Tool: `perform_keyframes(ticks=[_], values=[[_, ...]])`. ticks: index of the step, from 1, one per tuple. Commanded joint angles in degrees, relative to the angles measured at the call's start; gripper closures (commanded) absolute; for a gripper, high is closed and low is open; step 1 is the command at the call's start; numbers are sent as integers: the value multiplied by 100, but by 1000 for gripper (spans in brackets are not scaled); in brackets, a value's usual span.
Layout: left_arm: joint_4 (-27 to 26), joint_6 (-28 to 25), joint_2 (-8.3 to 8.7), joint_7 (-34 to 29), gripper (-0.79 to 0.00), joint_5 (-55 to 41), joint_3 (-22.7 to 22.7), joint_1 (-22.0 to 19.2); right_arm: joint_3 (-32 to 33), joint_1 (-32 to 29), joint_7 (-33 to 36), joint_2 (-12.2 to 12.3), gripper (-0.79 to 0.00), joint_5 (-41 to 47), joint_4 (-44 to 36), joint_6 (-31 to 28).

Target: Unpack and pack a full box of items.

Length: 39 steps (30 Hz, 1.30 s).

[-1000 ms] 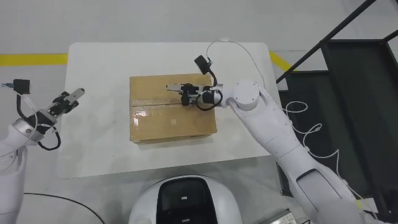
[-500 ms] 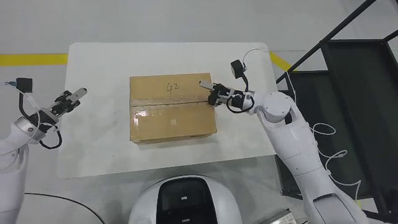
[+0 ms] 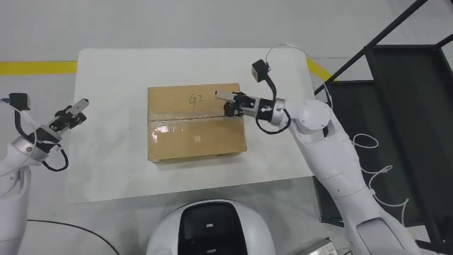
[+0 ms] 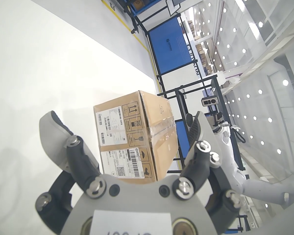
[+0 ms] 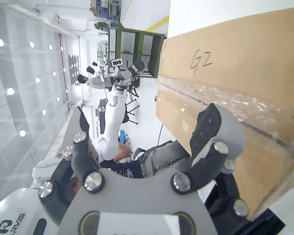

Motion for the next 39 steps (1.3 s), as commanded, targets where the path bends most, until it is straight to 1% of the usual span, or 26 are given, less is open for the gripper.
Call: perform_keyframes(ticks=[1,2,7,13,16,21,24,26,29,32,35,39], values=[[15,8,6,43,-785,-48,-66,47,-458,443,37,-104,-785,289,400,-17],[21,14,8,68,-785,-72,-98,70,-674,644,56,-171,-785,462,616,-56],[40,58,22,196,-785,-121,-265,189,-1716,1495,-256,-528,-785,600,1493,-331],[-16,70,36,394,-785,-174,-509,403,-2675,2111,-430,-990,-785,924,2369,-651],[-63,93,40,436,-785,-198,-594,496,-2977,2271,-534,-1196,-785,1077,2732,-896],[-130,122,41,488,-785,-197,-654,588,-3223,2442,-587,-1468,-785,1402,3255,-1335],[-162,128,37,518,-785,-184,-647,620,-3333,2575,-624,-1599,-785,1415,3523,-1424],[-190,136,34,540,-785,-162,-631,631,-3422,2674,-702,-1682,-785,1316,3693,-1368],[-229,137,31,545,-785,-143,-608,640,-3503,2778,-726,-1785,-785,1259,3903,-1249],[-258,126,31,559,-785,-107,-608,654,-3475,2822,-561,-1822,-785,1301,4047,-1190],[-282,107,31,558,-785,-95,-610,670,-3373,2824,-358,-1782,-785,1238,4076,-1182],[-308,108,25,553,-785,-93,-557,660,-3159,2710,-201,-1642,-785,1029,3929,-1125]])
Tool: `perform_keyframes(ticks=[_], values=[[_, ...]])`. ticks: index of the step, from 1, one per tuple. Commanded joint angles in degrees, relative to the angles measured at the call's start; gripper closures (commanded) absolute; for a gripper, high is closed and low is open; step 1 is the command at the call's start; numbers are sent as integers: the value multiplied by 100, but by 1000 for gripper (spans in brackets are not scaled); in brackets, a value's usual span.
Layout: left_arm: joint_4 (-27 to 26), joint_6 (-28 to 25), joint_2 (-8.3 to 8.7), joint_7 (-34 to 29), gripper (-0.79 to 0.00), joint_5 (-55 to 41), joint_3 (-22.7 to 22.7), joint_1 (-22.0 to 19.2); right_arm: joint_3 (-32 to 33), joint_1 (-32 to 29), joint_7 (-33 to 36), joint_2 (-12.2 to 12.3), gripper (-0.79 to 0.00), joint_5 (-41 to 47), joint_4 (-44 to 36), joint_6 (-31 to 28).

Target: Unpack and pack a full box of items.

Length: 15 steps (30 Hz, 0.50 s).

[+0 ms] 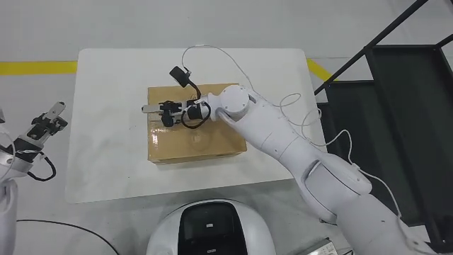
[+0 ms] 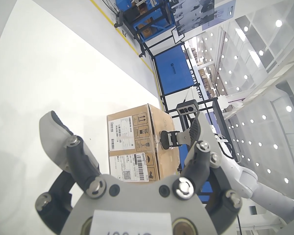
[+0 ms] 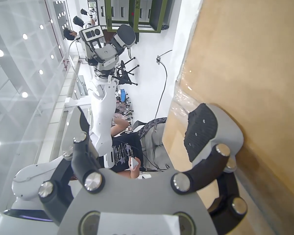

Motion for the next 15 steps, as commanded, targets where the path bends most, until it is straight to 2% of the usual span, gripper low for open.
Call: perform_keyframes(ticks=[1,9,15], values=[[-10,0,-4,3,-785,8,40,-12,124,-86,37,87,-785,-133,-141,66],[31,9,-20,-51,-785,39,236,-116,980,-725,-99,610,-785,-914,-1072,511],[90,-15,-28,-53,-785,47,334,-222,1981,-1605,-100,1061,-785,-1337,-2104,1021]])
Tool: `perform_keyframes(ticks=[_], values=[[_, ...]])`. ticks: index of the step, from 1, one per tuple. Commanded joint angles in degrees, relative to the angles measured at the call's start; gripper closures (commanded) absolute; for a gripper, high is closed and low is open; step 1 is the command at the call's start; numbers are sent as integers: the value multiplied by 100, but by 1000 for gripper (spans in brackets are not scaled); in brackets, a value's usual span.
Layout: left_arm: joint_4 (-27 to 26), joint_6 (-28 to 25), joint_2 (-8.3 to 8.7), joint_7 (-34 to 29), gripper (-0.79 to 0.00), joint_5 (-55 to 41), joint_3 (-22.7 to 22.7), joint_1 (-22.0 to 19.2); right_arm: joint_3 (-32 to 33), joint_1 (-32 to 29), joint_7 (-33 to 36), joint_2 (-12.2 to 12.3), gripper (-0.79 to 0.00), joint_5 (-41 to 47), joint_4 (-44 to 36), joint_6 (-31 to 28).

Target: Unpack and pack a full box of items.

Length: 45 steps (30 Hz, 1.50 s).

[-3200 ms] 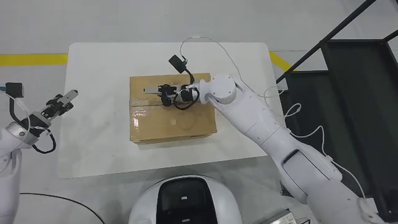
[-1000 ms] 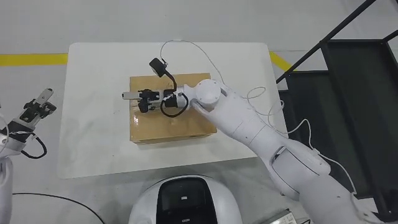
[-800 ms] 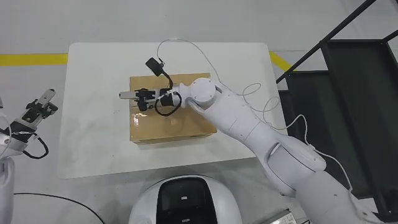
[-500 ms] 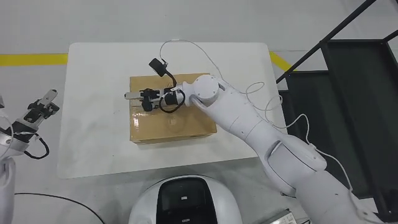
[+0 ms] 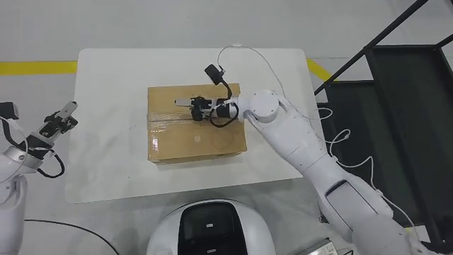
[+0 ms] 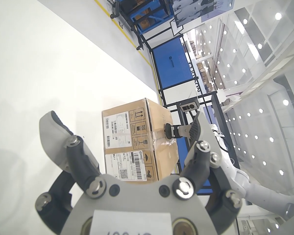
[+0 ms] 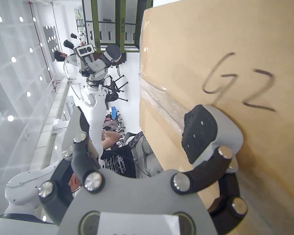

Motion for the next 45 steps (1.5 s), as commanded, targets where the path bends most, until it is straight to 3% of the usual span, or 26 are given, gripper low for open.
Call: perform_keyframes(ticks=[1,10,17,23,28,33,45], values=[[19,-3,-1,-5,-785,-8,21,-30,415,-342,14,148,-785,-109,-371,121],[-59,30,-19,45,-785,124,206,-107,1975,-1754,95,610,-785,-336,-1841,495],[-98,110,-56,154,-785,160,459,-190,2662,-2274,4,759,-785,-240,-2024,656],[-80,323,-114,485,-785,-17,667,-266,3139,-2548,-256,823,-785,95,-2229,214],[-234,438,-187,1134,-785,-58,820,-182,3605,-2893,-544,872,-785,372,-2453,-320],[-515,651,-234,1573,-785,188,964,-97,3872,-3090,-674,908,-785,529,-2569,-598],[-515,650,-234,1573,-784,188,964,-97,3872,-3089,-673,908,-784,529,-2568,-597]])
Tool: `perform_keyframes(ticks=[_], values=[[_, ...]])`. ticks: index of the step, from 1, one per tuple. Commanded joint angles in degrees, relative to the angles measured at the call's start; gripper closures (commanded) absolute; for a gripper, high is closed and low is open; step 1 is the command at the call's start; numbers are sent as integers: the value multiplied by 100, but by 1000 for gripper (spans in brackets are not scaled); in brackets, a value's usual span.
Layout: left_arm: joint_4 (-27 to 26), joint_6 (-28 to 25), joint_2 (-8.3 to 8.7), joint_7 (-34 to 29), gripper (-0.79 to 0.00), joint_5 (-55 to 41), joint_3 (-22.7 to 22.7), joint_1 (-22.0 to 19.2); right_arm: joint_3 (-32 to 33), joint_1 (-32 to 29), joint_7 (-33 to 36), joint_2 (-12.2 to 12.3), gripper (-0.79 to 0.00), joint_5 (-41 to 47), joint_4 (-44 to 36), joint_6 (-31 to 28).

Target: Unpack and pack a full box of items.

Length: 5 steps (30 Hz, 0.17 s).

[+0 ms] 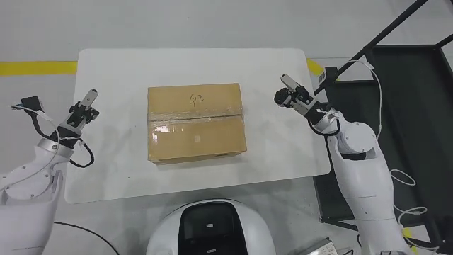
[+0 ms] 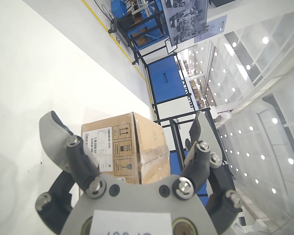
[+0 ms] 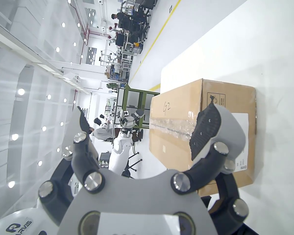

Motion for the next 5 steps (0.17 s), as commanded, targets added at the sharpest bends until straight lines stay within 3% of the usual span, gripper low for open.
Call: perform_keyframes(ticks=[1,5], values=[[0,0,0,0,-784,0,0,0,0,0,0,0,-785,0,0,0],[0,0,0,0,-785,0,0,0,0,0,0,0,-785,0,0,0]])
